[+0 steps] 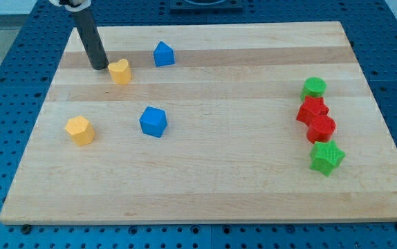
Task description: Nudge the yellow heart a bit
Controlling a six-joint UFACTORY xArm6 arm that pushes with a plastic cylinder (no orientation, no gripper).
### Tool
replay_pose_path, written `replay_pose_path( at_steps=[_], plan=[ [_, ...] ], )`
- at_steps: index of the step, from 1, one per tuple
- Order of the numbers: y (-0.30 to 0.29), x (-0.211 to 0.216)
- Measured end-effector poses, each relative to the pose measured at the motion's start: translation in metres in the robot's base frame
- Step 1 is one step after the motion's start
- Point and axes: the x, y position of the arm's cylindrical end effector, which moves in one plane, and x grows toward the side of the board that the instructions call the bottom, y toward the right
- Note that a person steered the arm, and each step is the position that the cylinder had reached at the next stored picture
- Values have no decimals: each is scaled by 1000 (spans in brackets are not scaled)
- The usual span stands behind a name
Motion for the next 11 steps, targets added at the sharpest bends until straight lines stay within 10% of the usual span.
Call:
replay_pose_path(
  at_steps=[8,11],
  plan=[
    [58,70],
    [84,25]
  ],
)
